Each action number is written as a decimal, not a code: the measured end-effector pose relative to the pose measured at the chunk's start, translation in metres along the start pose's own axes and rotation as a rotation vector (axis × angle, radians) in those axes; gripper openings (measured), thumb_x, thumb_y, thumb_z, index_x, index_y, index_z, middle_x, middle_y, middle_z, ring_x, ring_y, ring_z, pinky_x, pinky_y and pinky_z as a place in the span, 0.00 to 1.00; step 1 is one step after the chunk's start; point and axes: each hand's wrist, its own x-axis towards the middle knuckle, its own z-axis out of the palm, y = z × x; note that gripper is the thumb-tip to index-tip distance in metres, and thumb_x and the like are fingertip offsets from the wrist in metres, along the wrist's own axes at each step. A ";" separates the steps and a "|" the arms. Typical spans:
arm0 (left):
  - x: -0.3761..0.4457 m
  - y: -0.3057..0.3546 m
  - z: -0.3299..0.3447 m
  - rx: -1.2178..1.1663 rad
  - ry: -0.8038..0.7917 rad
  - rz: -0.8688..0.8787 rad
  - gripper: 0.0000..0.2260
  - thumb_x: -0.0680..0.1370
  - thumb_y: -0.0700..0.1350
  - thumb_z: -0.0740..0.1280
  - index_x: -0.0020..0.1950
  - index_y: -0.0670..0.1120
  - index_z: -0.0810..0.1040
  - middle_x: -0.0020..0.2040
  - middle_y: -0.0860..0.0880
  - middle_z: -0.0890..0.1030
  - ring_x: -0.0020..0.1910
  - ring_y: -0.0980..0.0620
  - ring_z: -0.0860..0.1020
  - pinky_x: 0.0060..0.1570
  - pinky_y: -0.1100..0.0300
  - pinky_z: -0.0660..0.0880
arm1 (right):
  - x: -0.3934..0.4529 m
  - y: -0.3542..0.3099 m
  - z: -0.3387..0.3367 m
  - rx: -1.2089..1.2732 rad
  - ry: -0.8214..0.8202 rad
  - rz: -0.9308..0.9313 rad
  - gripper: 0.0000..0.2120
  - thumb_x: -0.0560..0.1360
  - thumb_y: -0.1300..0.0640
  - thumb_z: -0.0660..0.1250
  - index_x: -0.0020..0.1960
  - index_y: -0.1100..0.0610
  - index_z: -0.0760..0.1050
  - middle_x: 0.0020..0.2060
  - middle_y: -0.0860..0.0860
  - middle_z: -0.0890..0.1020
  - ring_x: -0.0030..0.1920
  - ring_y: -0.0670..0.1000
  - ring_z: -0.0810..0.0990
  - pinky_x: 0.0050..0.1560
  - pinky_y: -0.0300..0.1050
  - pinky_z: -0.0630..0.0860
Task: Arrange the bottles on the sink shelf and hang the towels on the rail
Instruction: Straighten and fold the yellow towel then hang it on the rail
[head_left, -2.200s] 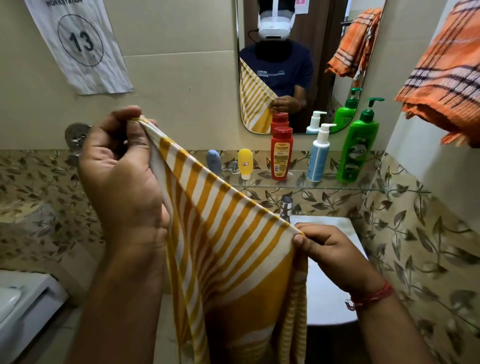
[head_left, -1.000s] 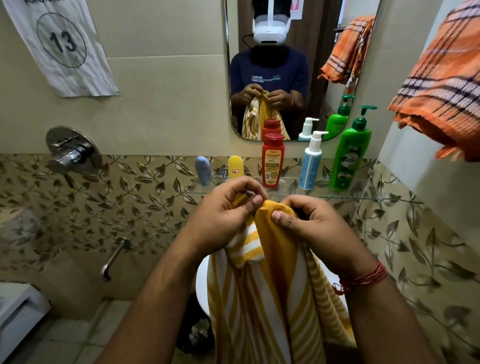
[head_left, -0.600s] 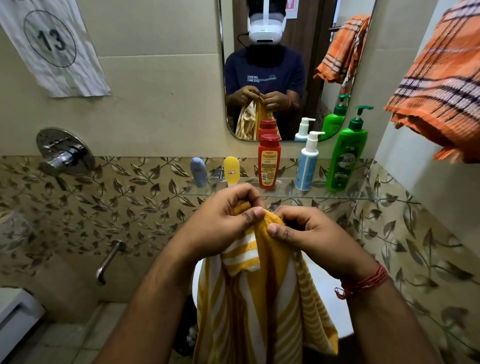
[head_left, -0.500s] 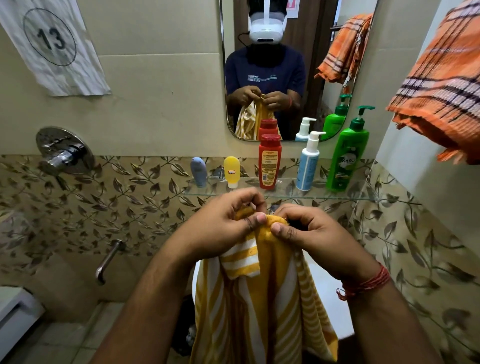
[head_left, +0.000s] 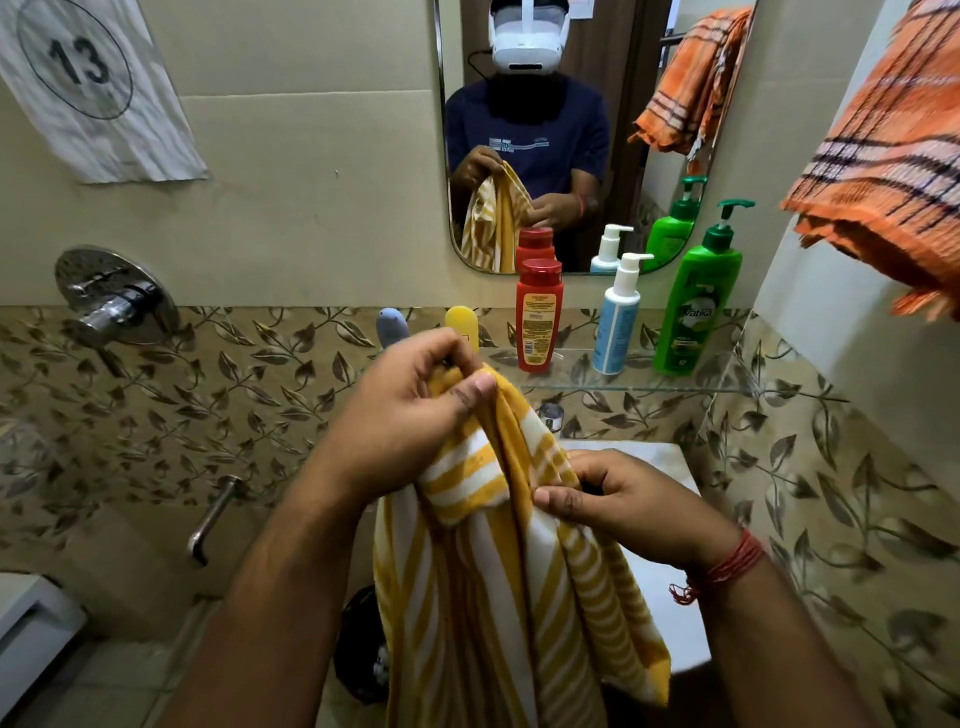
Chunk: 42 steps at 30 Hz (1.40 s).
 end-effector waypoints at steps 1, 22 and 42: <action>0.001 -0.001 -0.001 -0.014 0.105 -0.007 0.04 0.79 0.43 0.69 0.45 0.47 0.79 0.41 0.54 0.80 0.41 0.60 0.80 0.40 0.63 0.77 | -0.001 0.005 0.000 0.019 -0.003 0.041 0.22 0.76 0.40 0.67 0.53 0.60 0.83 0.52 0.55 0.84 0.55 0.55 0.83 0.60 0.61 0.77; -0.007 0.012 -0.011 -0.081 -0.026 0.136 0.02 0.77 0.48 0.68 0.44 0.53 0.78 0.45 0.51 0.80 0.45 0.56 0.80 0.44 0.58 0.80 | 0.022 -0.025 0.026 0.064 0.346 -0.262 0.18 0.79 0.53 0.65 0.69 0.46 0.71 0.64 0.45 0.78 0.67 0.47 0.76 0.67 0.55 0.74; -0.025 -0.005 -0.049 0.384 -0.151 0.092 0.05 0.79 0.44 0.69 0.45 0.52 0.76 0.44 0.56 0.78 0.45 0.56 0.76 0.42 0.57 0.74 | 0.016 -0.019 0.037 -0.223 0.502 -0.503 0.05 0.78 0.52 0.67 0.53 0.50 0.75 0.46 0.42 0.79 0.45 0.46 0.82 0.42 0.46 0.80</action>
